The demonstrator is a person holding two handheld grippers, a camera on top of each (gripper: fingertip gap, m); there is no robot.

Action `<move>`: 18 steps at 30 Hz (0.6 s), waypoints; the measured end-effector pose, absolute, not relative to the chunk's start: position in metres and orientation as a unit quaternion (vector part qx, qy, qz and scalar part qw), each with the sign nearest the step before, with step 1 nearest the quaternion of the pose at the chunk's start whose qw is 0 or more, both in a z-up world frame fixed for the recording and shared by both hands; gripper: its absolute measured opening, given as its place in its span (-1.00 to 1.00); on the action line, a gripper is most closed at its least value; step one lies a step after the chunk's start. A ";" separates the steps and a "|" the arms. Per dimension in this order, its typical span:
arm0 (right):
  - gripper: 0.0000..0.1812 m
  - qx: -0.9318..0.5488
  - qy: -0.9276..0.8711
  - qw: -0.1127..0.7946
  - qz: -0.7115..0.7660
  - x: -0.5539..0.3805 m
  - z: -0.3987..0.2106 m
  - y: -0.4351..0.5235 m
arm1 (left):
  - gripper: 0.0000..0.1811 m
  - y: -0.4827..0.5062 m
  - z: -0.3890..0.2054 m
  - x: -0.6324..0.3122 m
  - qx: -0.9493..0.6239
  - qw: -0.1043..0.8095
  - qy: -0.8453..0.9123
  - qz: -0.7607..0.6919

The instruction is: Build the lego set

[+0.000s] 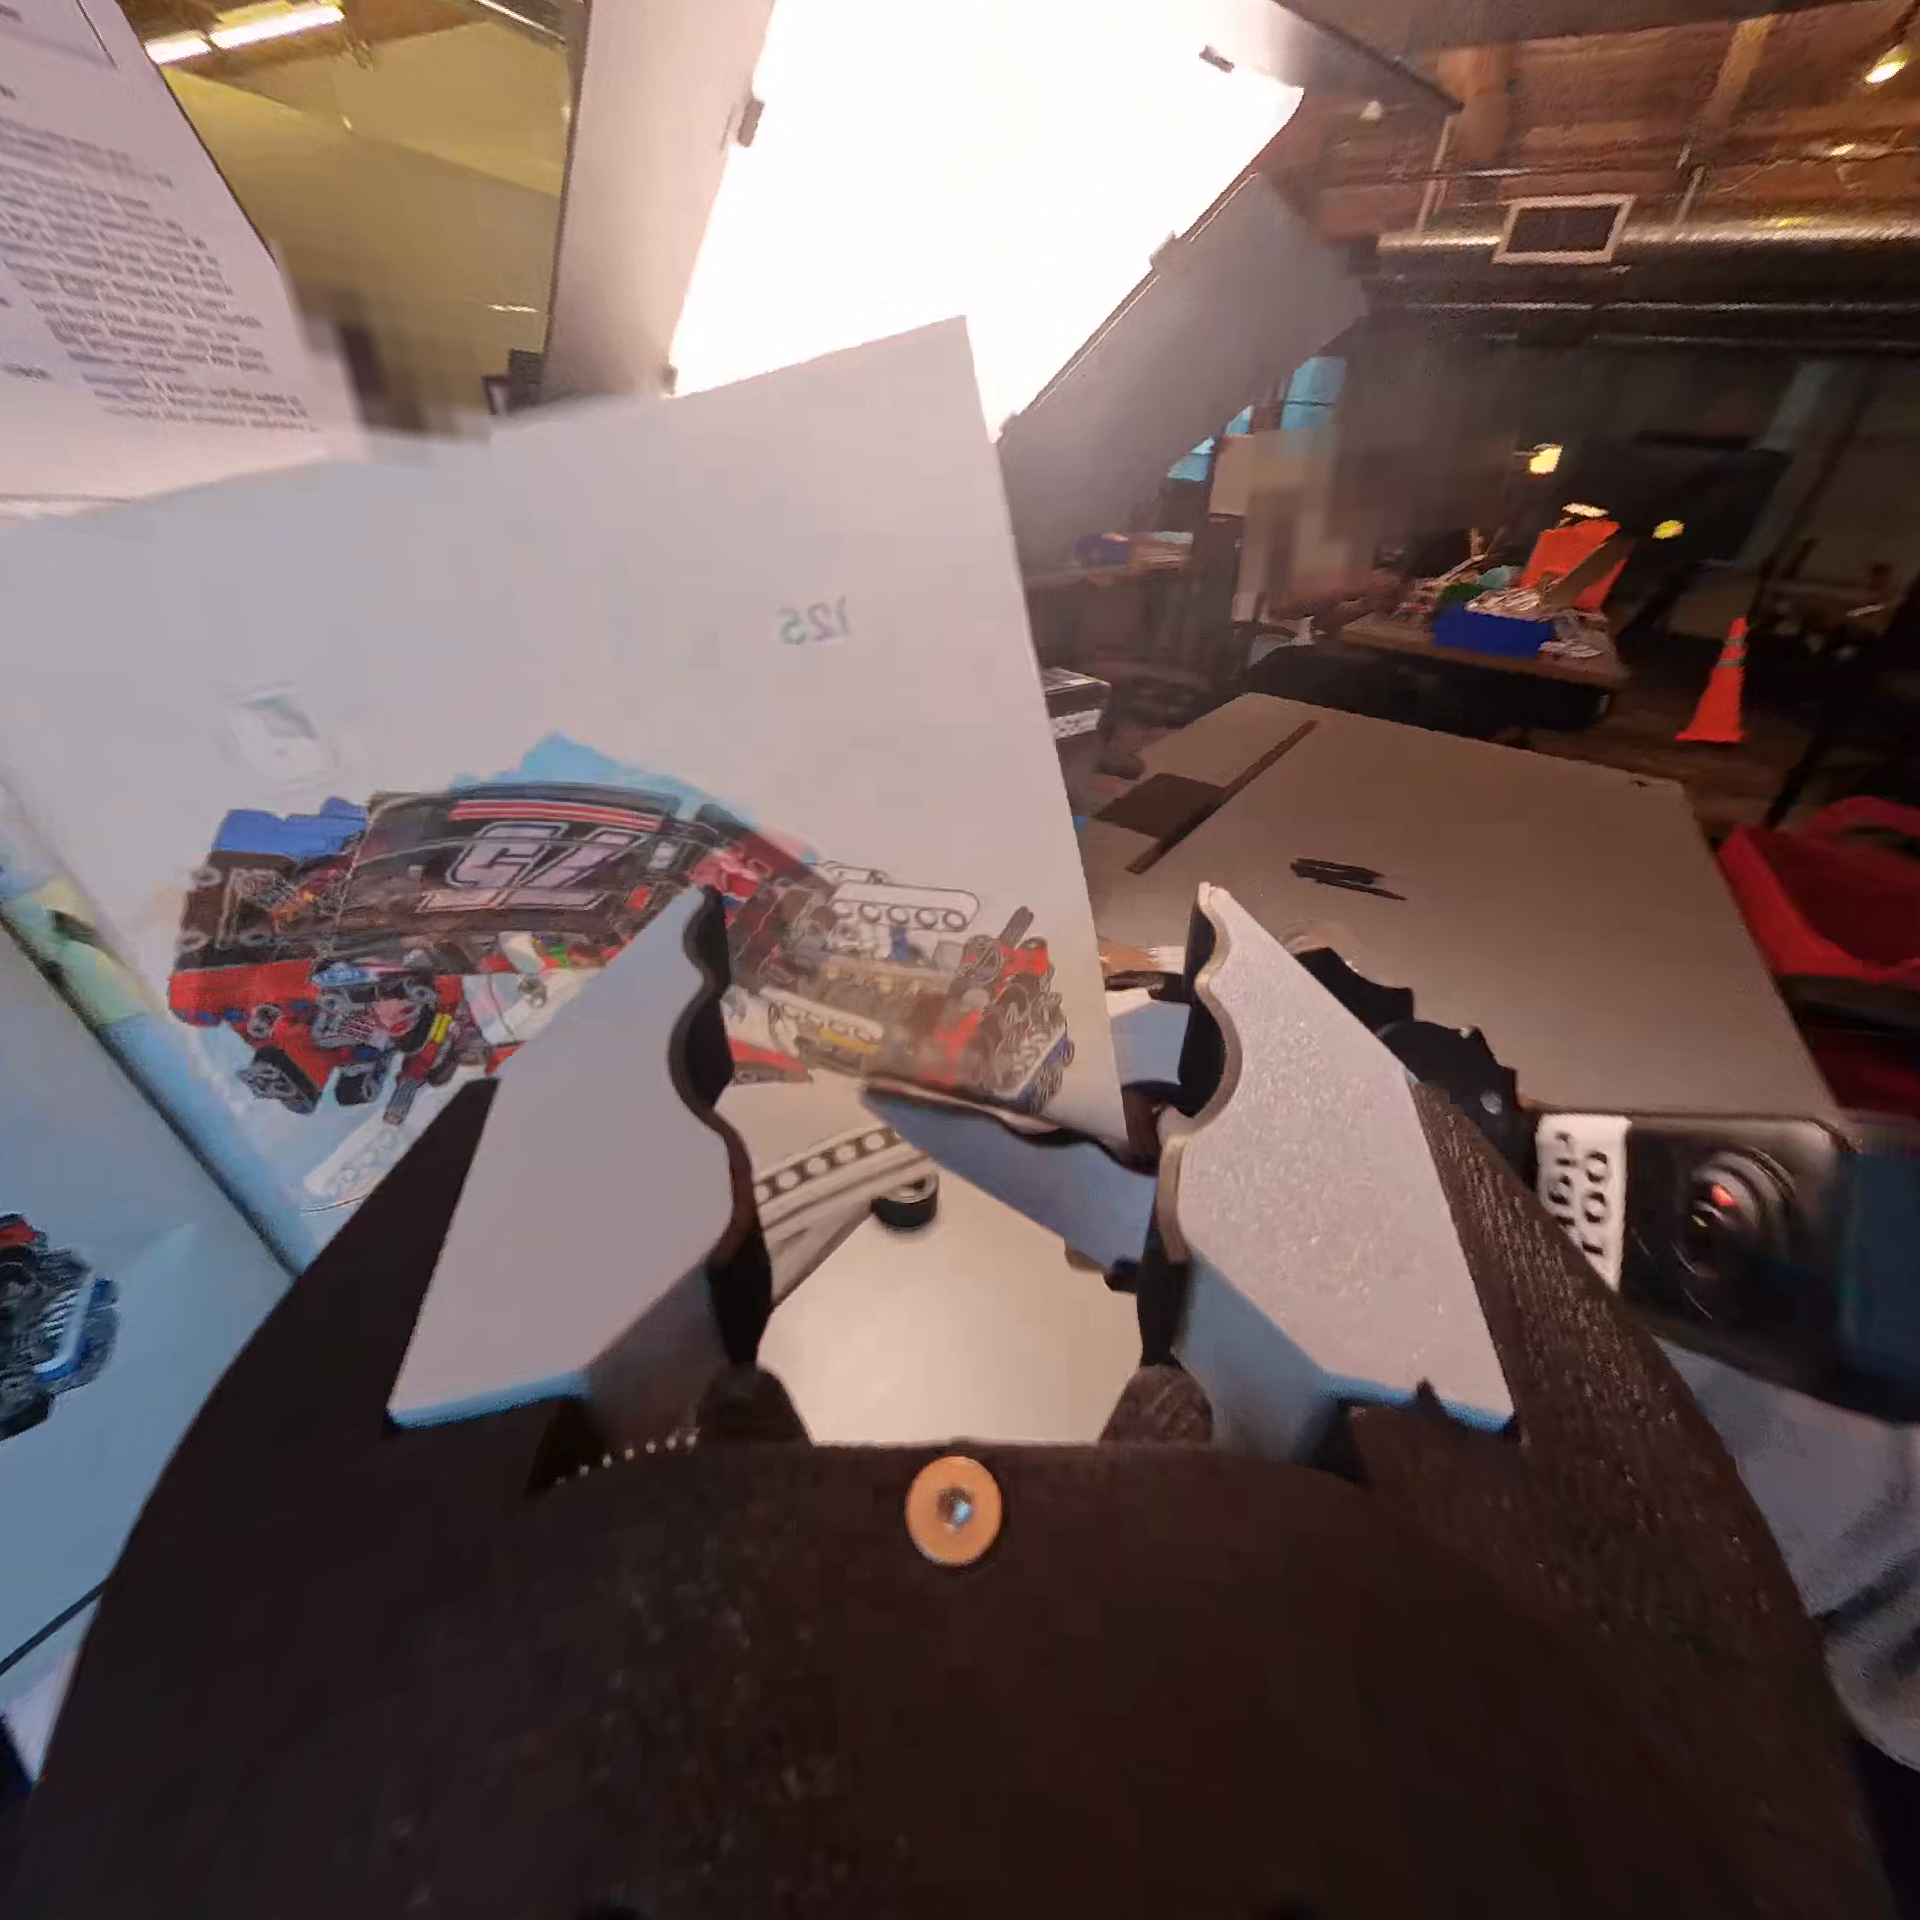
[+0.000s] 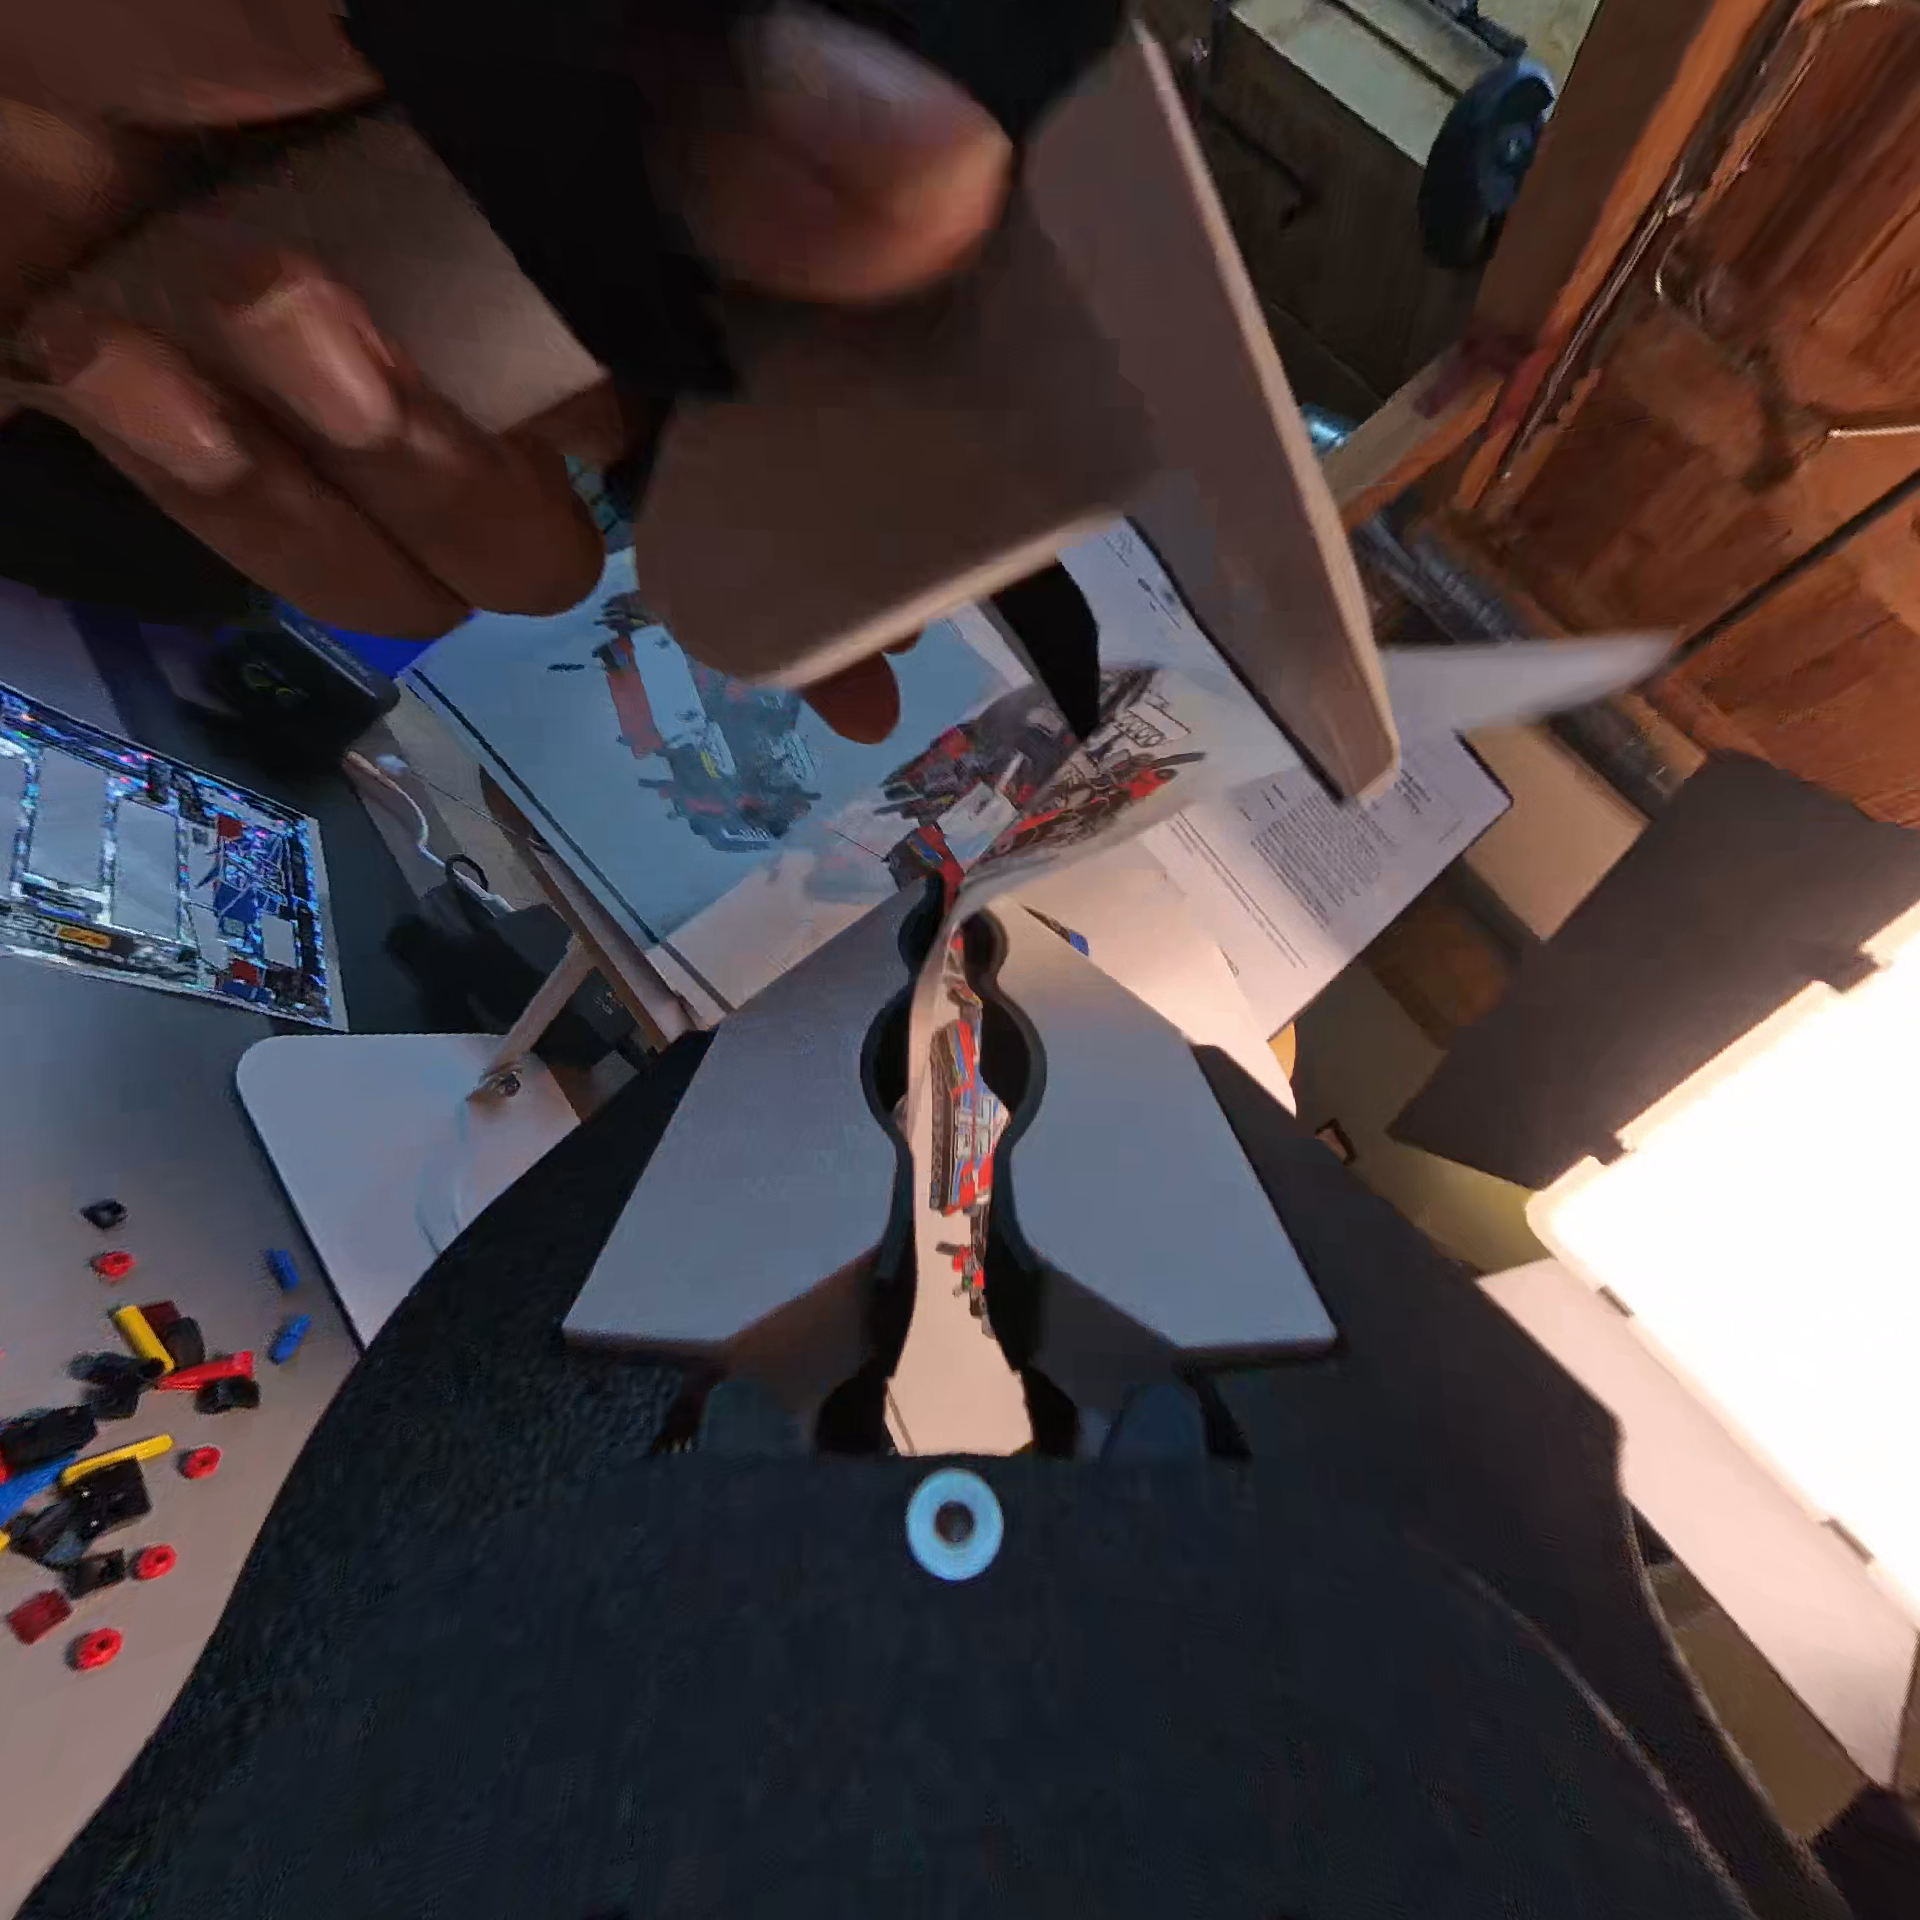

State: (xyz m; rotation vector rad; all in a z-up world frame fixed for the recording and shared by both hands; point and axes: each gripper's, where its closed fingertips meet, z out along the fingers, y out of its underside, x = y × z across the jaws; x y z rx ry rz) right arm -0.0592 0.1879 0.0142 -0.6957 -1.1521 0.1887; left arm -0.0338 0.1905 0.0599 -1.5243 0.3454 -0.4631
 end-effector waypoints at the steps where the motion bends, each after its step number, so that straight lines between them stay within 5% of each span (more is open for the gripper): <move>1: -0.98 -0.318 -0.536 0.777 0.082 -0.067 0.016 0.177 | -0.03 0.187 0.060 -0.040 -0.685 0.693 0.148 -0.170; 6: -0.91 -0.295 -0.560 0.769 0.090 -0.104 0.020 0.134 | -0.42 0.158 0.066 -0.093 -0.666 0.737 0.101 -0.057; 8: -0.83 -0.289 -0.578 0.756 0.104 -0.117 0.014 0.123 | -0.71 0.145 0.070 -0.120 -0.654 0.751 0.078 -0.039; 12: -0.56 -0.291 -0.615 0.713 0.171 -0.132 -0.001 0.097 | -0.98 0.124 0.062 -0.175 -0.666 0.745 0.043 -0.016; 15: -0.43 -0.318 -0.636 0.673 0.204 -0.136 -0.017 0.098 | -1.00 0.115 0.048 -0.214 -0.679 0.733 0.008 -0.045; 18: -0.52 -0.369 -0.636 0.644 0.209 -0.135 -0.030 0.125 | -1.00 0.114 0.034 -0.256 -0.693 0.719 -0.019 -0.053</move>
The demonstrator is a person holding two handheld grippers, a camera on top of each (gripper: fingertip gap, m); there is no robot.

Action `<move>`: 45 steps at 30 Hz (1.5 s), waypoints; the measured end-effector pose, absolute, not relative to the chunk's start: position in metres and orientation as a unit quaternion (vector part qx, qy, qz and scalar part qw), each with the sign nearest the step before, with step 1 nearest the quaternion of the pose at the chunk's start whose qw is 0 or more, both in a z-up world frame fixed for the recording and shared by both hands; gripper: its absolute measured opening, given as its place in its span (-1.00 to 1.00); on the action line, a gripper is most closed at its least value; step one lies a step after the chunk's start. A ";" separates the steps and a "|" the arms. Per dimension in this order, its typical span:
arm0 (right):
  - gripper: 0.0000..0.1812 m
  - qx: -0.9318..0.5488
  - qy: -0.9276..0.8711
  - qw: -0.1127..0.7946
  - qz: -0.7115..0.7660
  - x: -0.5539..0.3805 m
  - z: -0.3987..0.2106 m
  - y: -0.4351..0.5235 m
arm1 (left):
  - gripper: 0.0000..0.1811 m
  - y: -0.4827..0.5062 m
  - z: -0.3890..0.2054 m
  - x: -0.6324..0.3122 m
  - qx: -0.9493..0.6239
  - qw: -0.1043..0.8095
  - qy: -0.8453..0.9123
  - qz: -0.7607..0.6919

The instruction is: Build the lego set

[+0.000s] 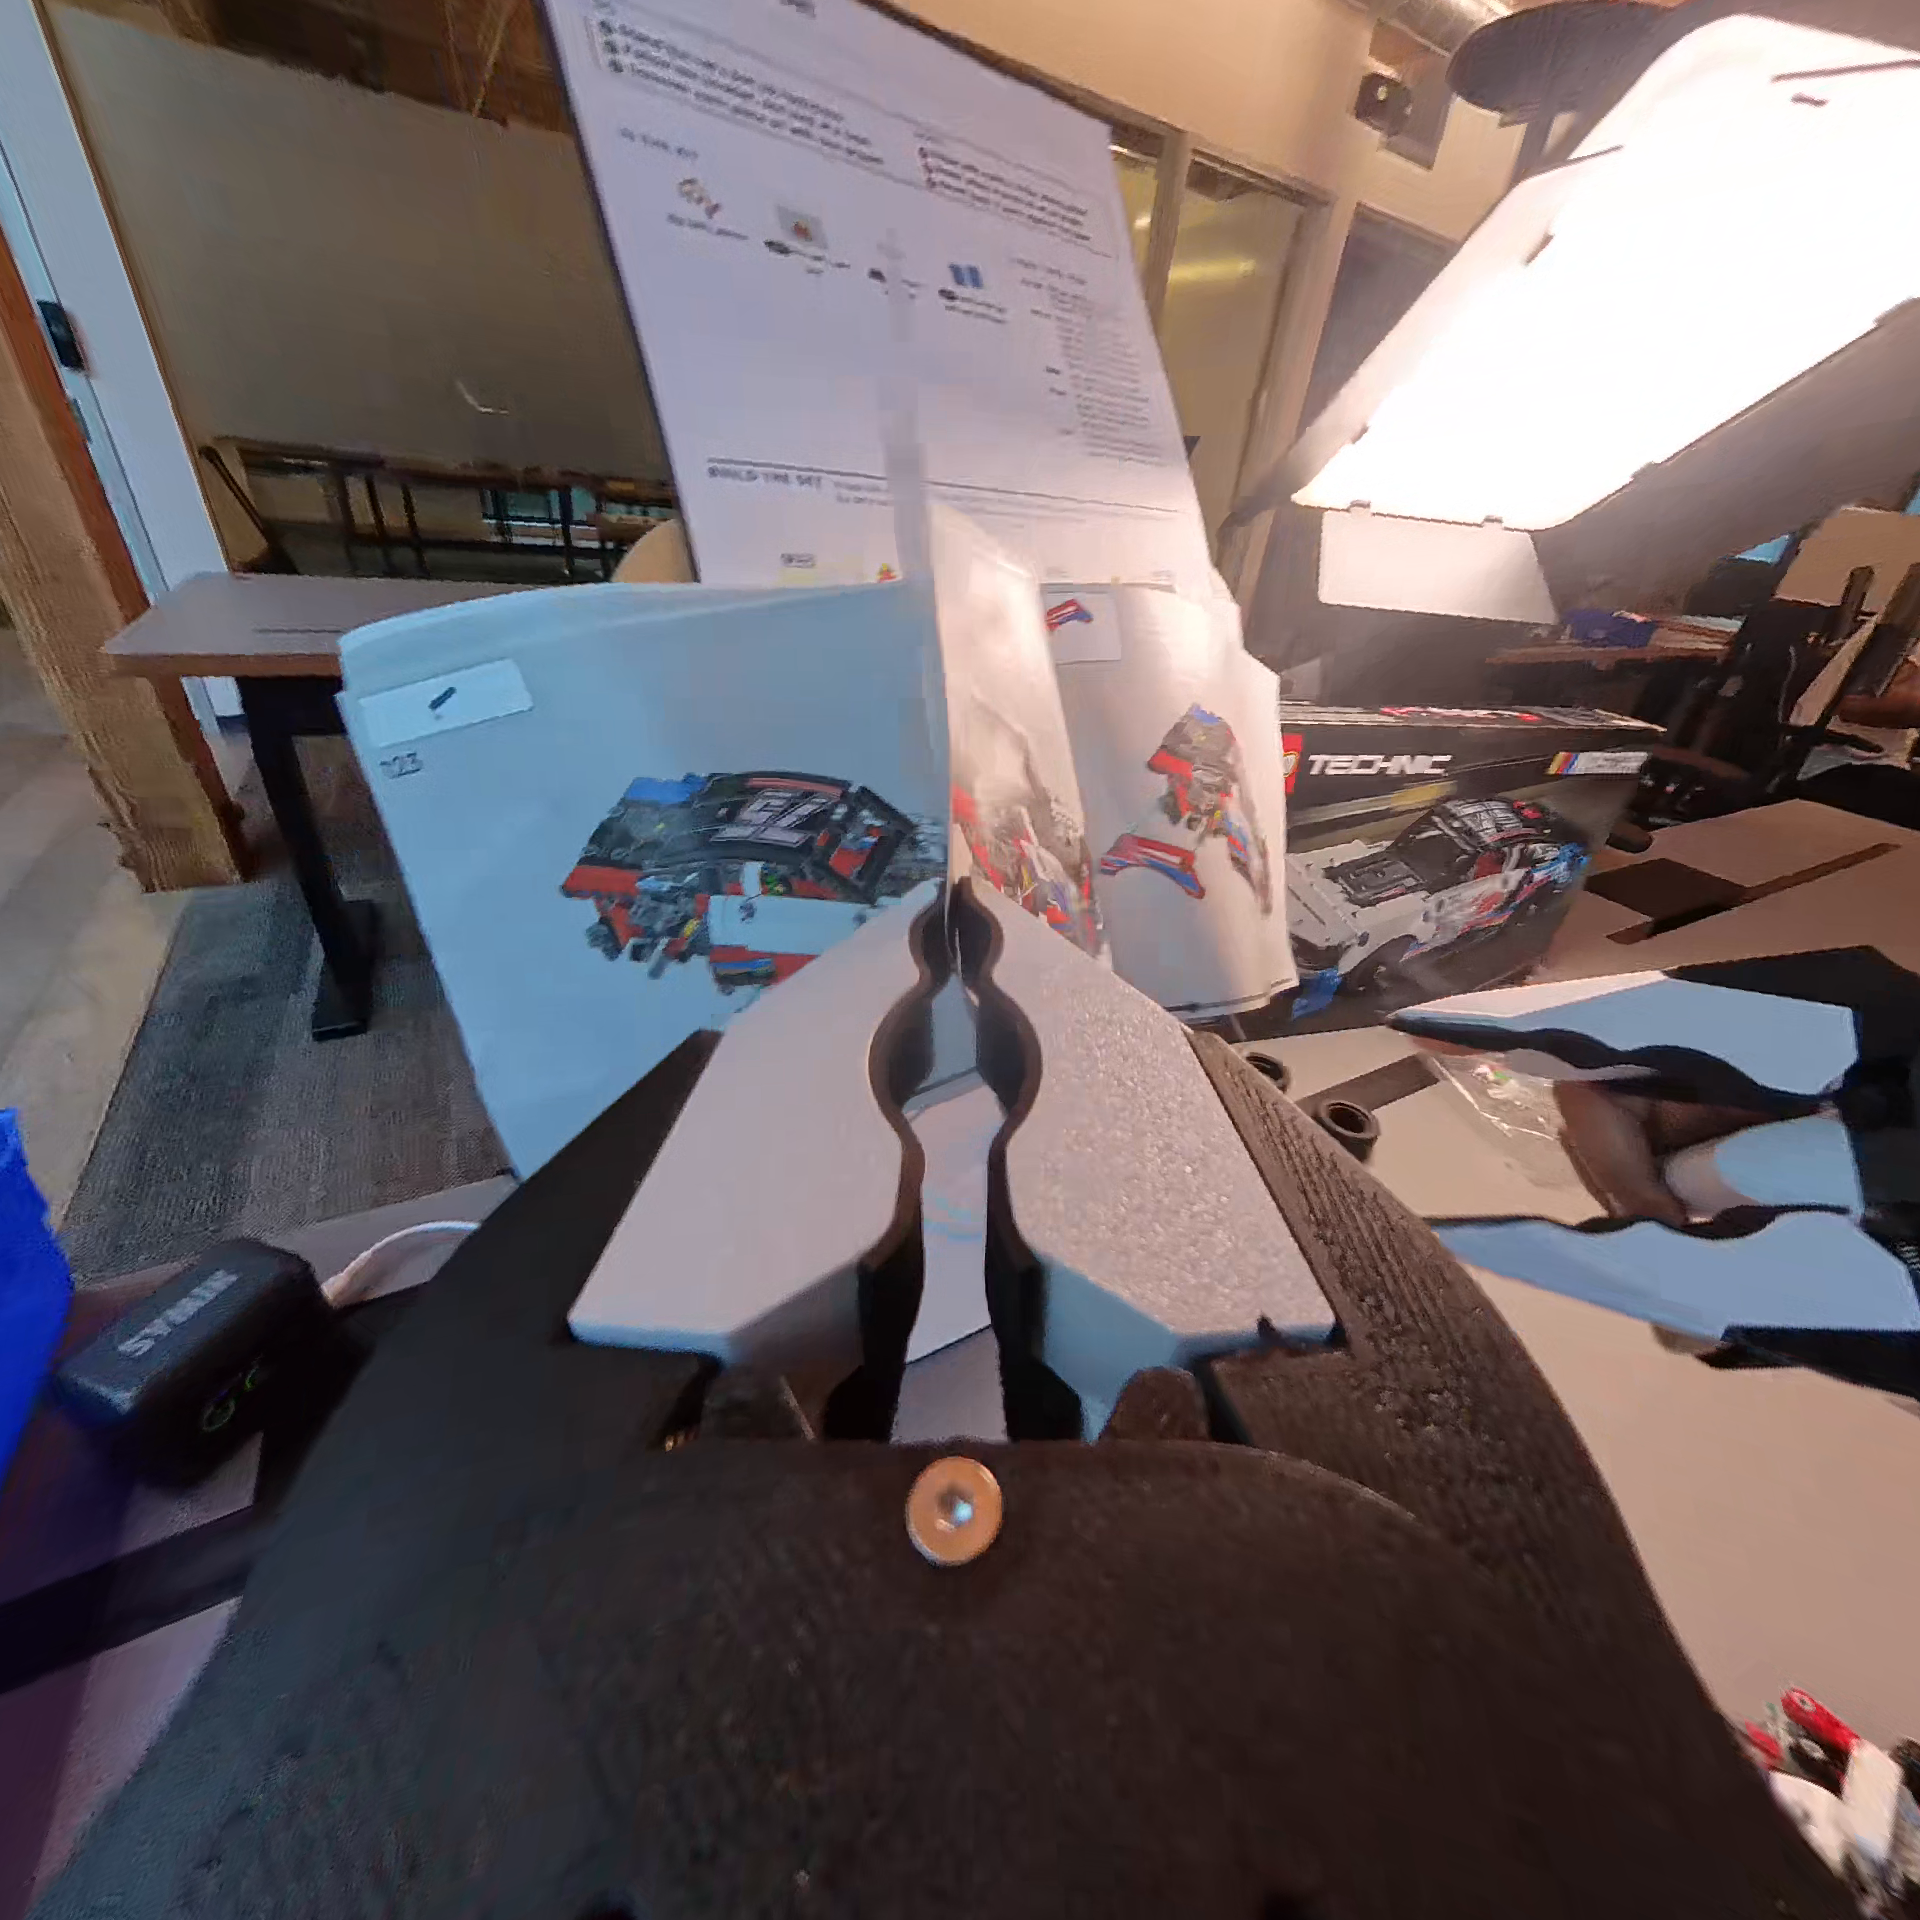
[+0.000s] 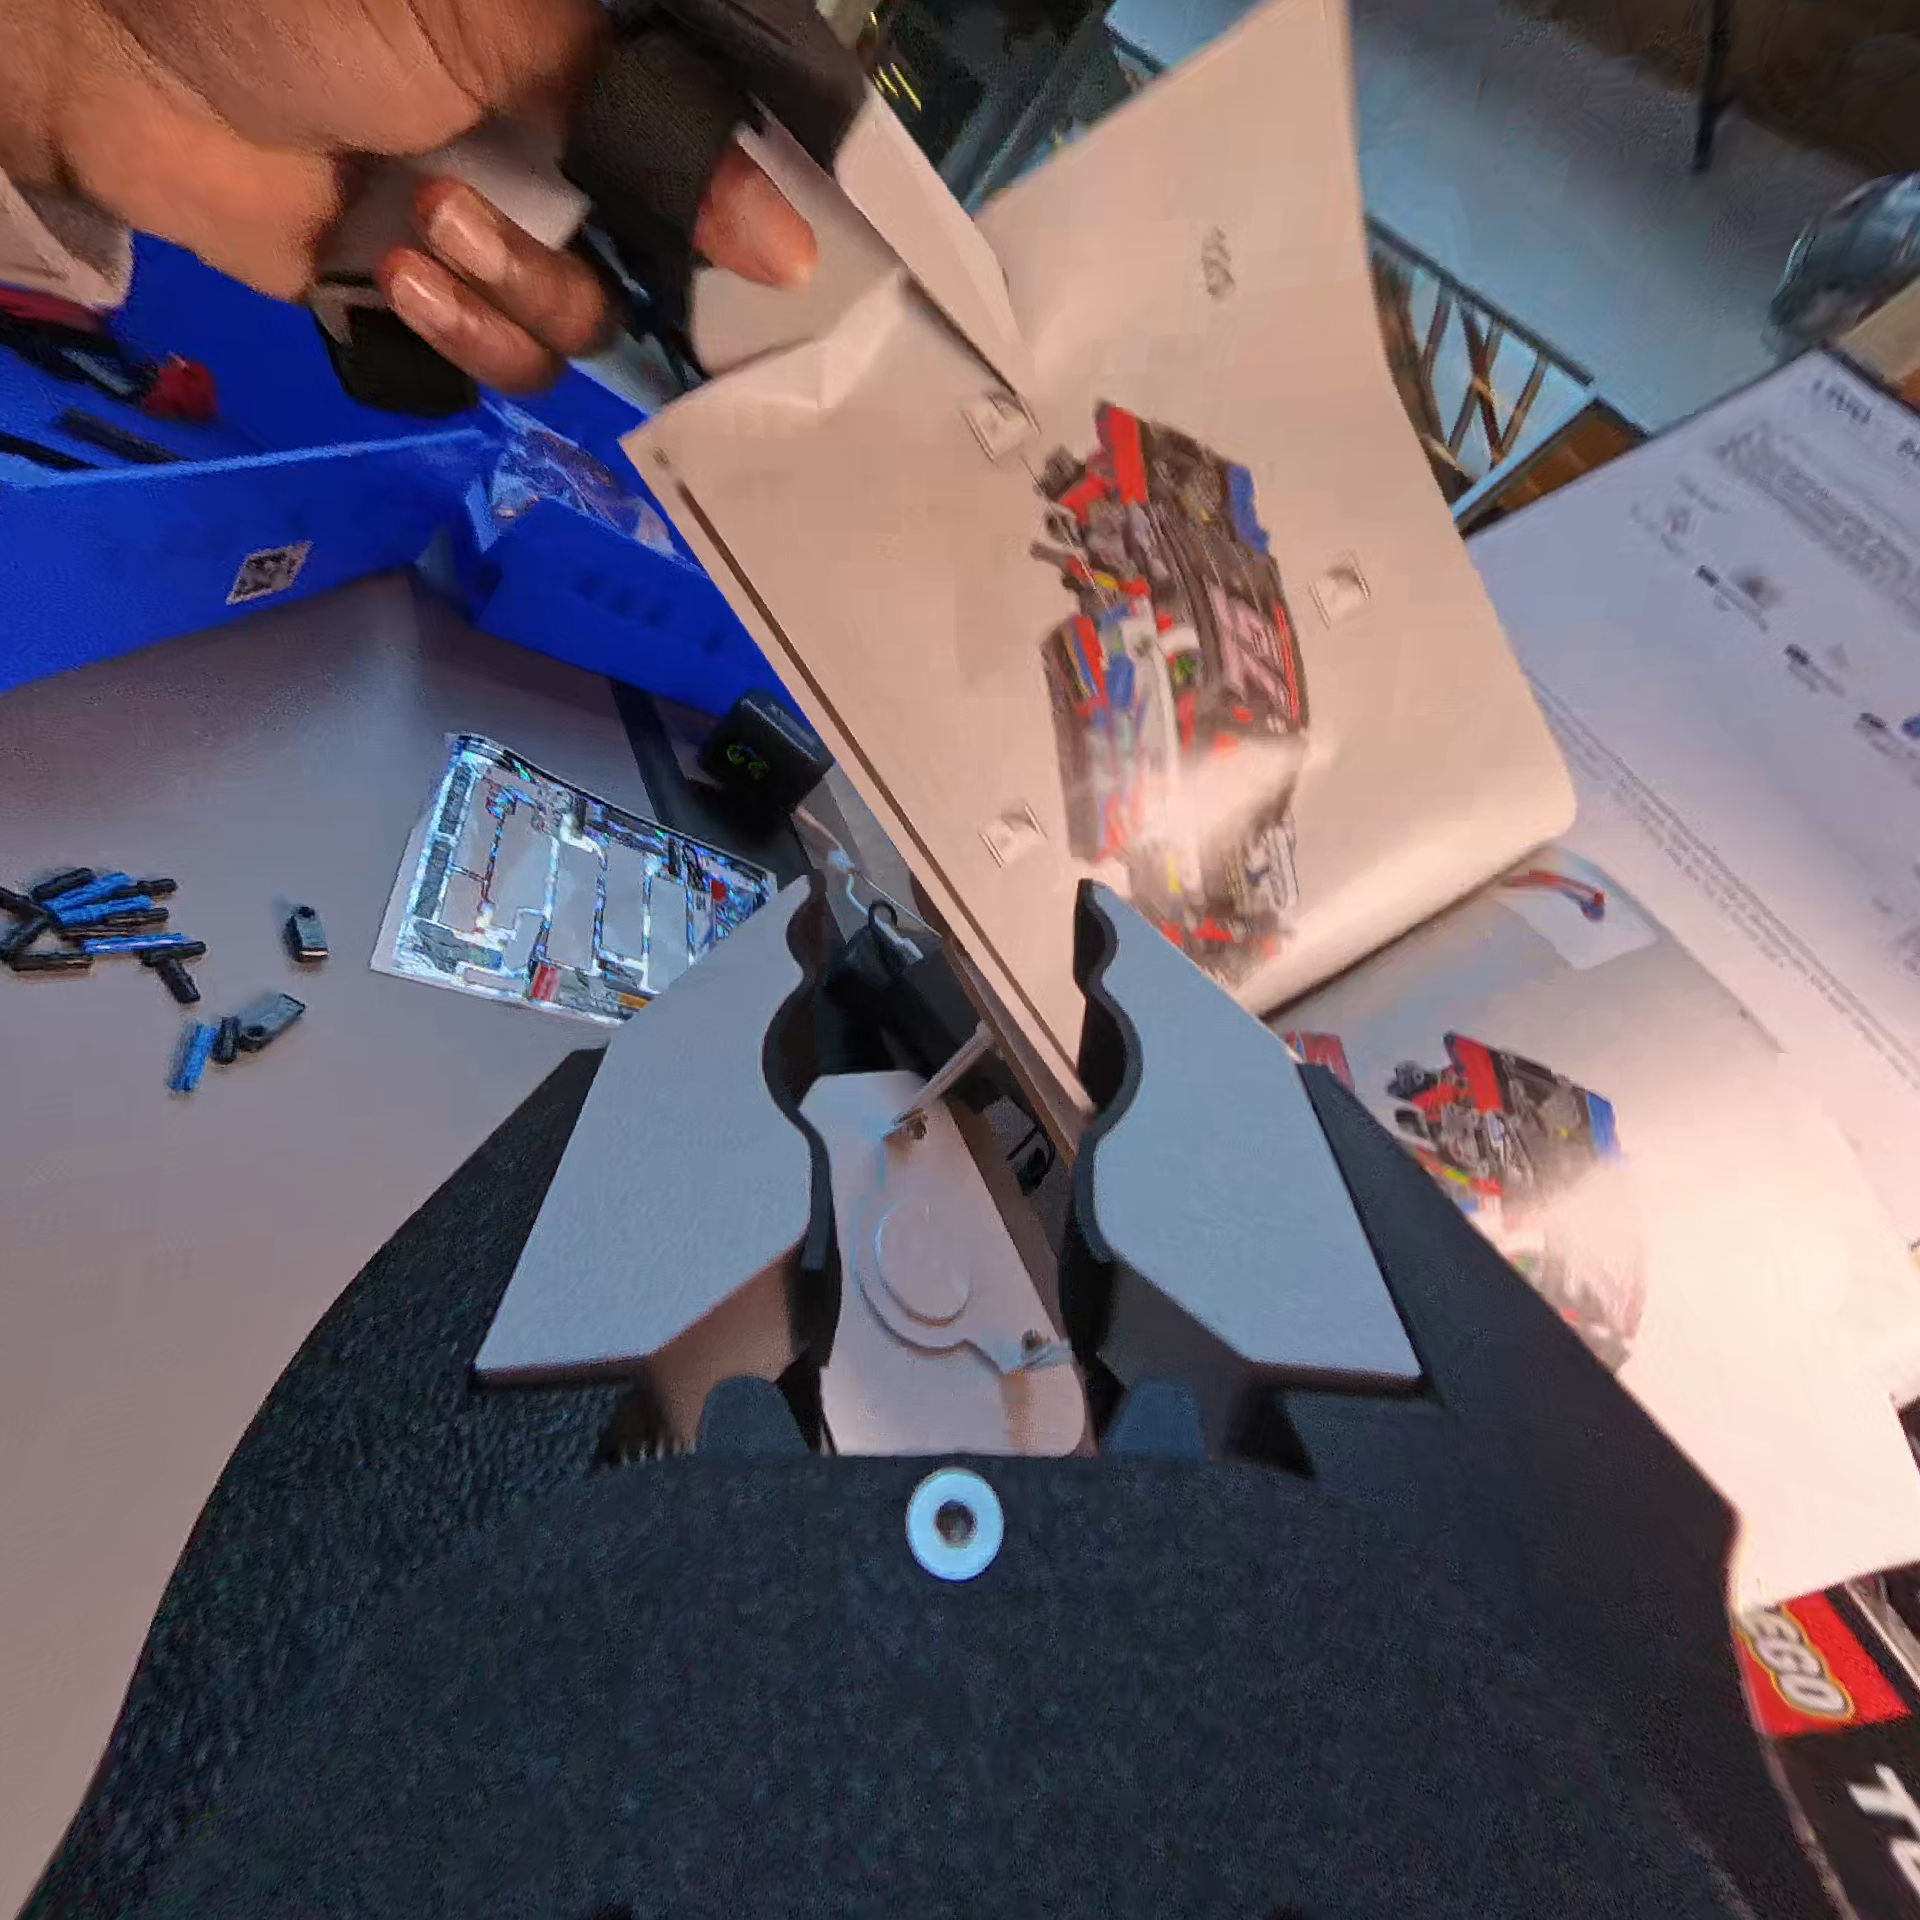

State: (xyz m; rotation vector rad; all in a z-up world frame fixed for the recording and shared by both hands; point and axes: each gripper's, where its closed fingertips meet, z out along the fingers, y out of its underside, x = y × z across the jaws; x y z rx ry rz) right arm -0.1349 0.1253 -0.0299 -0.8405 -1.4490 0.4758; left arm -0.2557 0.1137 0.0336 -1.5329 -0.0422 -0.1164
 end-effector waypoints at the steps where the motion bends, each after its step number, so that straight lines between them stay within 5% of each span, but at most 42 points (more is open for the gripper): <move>1: -0.59 -0.387 -0.631 0.641 0.200 -0.135 -0.033 0.140 | -1.00 0.115 0.029 -0.272 -0.697 0.716 -0.027 -0.037; 9: -0.83 -0.528 -0.578 0.618 0.073 -0.138 -0.065 0.275 | -1.00 0.163 -0.011 -0.348 -0.742 0.670 -0.032 -0.002; 13: -0.76 -0.531 -0.572 0.625 0.017 -0.121 -0.077 0.322 | -1.00 0.177 -0.024 -0.358 -0.757 0.653 -0.021 -0.008; 22: -0.78 -0.524 -0.584 0.617 0.052 -0.139 -0.058 0.304 | -1.00 0.202 -0.037 -0.374 -0.759 0.650 -0.021 0.024; 28: -0.59 -0.547 -0.603 0.574 0.092 -0.187 -0.054 0.275 | -0.99 0.213 -0.038 -0.382 -0.759 0.648 -0.043 0.039; 33: -0.51 -0.590 -0.570 0.563 0.101 -0.198 -0.058 0.283 | -0.44 0.169 -0.007 -0.383 -0.691 0.703 -0.154 0.070; 36: -0.50 -0.596 -0.560 0.568 0.090 -0.201 -0.060 0.286 | -0.44 0.140 0.001 -0.335 -0.647 0.745 -0.164 -0.010; 39: -0.51 -0.596 -0.560 0.570 0.078 -0.204 -0.060 0.286 | -0.45 0.148 -0.058 -0.276 -0.686 0.691 -0.177 -0.145; 42: -0.53 -0.585 -0.566 0.577 0.058 -0.206 -0.060 0.284 | -0.20 0.169 -0.117 -0.256 -0.672 0.624 -0.277 -0.285; 45: -0.54 -0.579 -0.566 0.585 0.047 -0.206 -0.060 0.282 | -0.16 0.192 -0.138 -0.271 -0.581 0.602 -0.387 -0.388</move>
